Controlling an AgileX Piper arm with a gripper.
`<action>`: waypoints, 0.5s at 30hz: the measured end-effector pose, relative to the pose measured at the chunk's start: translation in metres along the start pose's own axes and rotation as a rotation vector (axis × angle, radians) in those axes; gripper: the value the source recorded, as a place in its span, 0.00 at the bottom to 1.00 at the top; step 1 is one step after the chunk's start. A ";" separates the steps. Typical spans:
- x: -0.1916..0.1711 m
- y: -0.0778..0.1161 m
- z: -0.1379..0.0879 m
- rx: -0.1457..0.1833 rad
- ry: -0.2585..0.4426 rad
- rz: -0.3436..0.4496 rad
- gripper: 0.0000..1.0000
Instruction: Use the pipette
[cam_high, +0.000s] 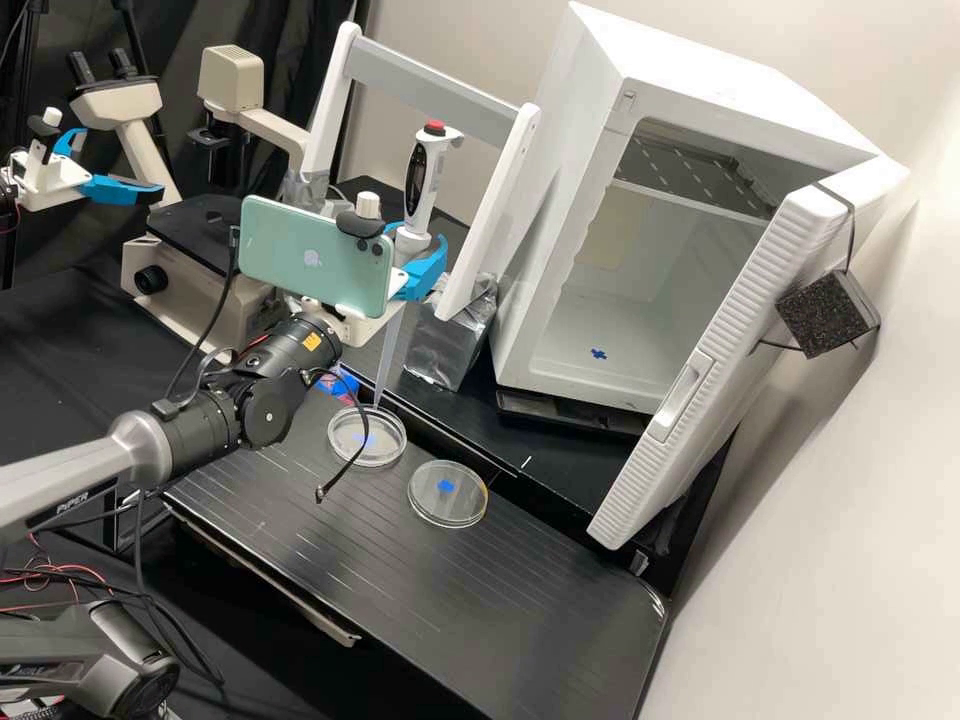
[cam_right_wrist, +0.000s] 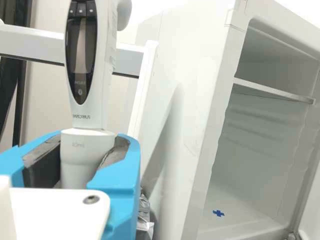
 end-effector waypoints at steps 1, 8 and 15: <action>0.000 0.000 0.000 0.000 -0.001 -0.001 0.00; 0.001 -0.002 -0.006 -0.008 0.011 -0.023 0.00; 0.023 0.003 -0.025 -0.001 0.037 -0.065 0.00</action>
